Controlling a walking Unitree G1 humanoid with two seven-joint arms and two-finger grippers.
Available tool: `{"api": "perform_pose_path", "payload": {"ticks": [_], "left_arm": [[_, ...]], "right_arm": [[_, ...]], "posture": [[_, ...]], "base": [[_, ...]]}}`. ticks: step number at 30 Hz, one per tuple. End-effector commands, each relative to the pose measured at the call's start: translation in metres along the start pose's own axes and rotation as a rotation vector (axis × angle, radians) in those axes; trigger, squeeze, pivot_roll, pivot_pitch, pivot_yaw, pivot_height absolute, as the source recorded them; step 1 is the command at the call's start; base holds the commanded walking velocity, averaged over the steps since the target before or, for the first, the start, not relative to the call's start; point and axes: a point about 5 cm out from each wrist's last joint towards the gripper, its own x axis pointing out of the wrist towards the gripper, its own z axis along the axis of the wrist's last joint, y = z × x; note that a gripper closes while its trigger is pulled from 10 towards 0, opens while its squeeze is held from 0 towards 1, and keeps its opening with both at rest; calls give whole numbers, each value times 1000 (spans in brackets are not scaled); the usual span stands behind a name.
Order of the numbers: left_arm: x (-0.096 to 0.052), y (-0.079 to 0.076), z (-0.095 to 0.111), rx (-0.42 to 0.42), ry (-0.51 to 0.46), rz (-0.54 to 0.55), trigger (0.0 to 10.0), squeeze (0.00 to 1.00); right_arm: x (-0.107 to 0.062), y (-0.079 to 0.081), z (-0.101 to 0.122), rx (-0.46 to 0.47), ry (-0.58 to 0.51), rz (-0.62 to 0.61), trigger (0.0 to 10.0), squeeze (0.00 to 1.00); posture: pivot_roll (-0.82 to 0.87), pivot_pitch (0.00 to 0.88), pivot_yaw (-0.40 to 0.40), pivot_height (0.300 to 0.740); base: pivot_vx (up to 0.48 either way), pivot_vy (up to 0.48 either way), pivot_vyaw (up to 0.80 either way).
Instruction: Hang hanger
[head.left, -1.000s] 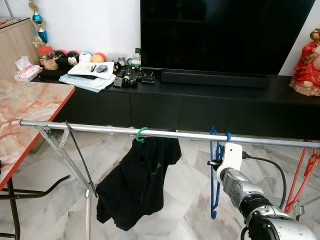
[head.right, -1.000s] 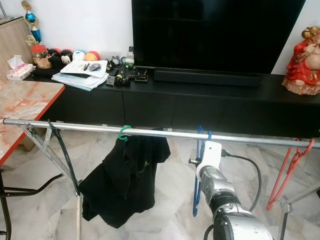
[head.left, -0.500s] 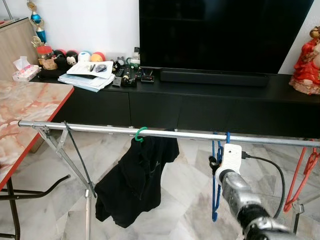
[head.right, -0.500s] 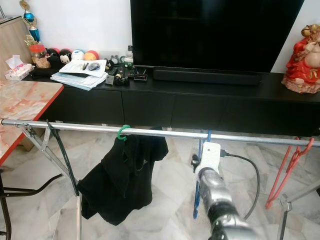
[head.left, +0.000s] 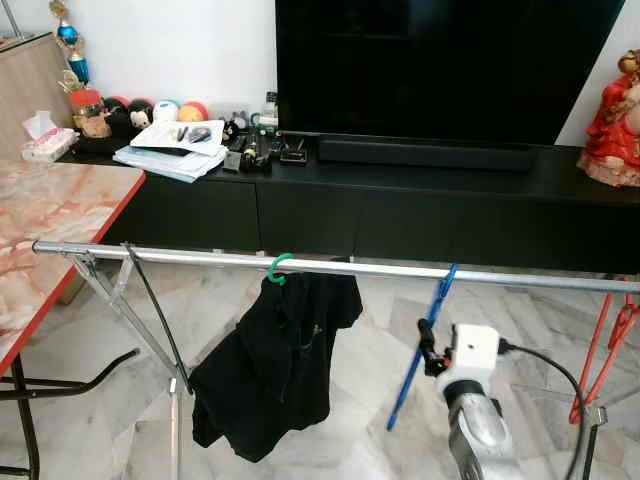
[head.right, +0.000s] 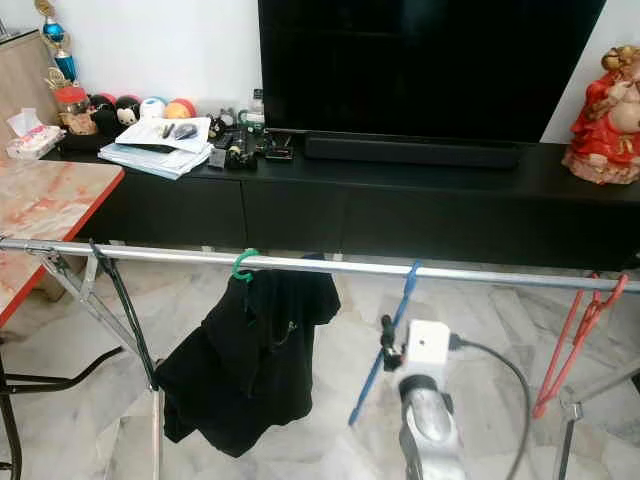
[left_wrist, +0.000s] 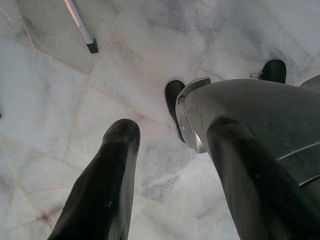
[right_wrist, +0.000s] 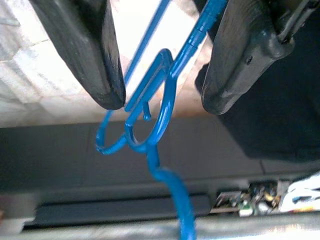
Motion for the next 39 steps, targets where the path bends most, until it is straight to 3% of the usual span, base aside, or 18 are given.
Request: {"api": "perform_pose_path", "payload": {"ticks": [1,11,14,15,18,22,30,33,35,37,39], "left_arm": [[0,-9,-8,11,20,-32,10000,0],[0,-9,-7,22,18,-23,10000,0],[0,-9,-7,22,18,-23,10000,0],[0,-9,-7,22,18,-24,10000,0],[0,-10,-7,23,19,-27,10000,0],[0,-10,-7,21,18,-28,10000,0],[0,-11,-7,16,17,-27,10000,0],[1,-10,-7,19,18,-24,10000,0],[1,-11,-6,20,19,-24,10000,0],[1,-11,-6,21,18,-21,10000,0],[0,-10,-7,16,16,-15,10000,0]], "right_arm": [[-4,-3,5,20,-36,-33,10000,0],[-28,-15,-5,31,-9,-124,10000,0],[-39,-24,-17,56,50,-224,10000,0],[-43,-29,-31,65,142,-260,10000,0],[-47,-33,-49,78,251,-287,10000,0],[-48,-32,-71,83,400,-236,10000,0],[-52,-30,-100,24,594,-173,10000,0],[-63,-26,-117,4,684,-92,10000,0],[-69,-27,-124,17,716,-96,10000,0],[-87,-27,-139,43,819,-98,10000,0],[-91,-25,-142,46,836,-90,10000,0]], "posture": [[97,22,-40,740],[104,18,-48,740],[98,19,-49,740],[98,19,-49,740],[99,14,-51,740],[101,11,-52,740],[94,2,-57,740],[93,4,-52,740],[99,7,-50,740],[115,6,-49,740],[127,9,-49,740]], "base": [[0,0,0],[0,0,0],[0,0,0],[0,0,0],[0,0,0],[0,0,0],[0,0,0],[0,0,0],[0,0,0],[0,0,0],[0,0,0]]}}
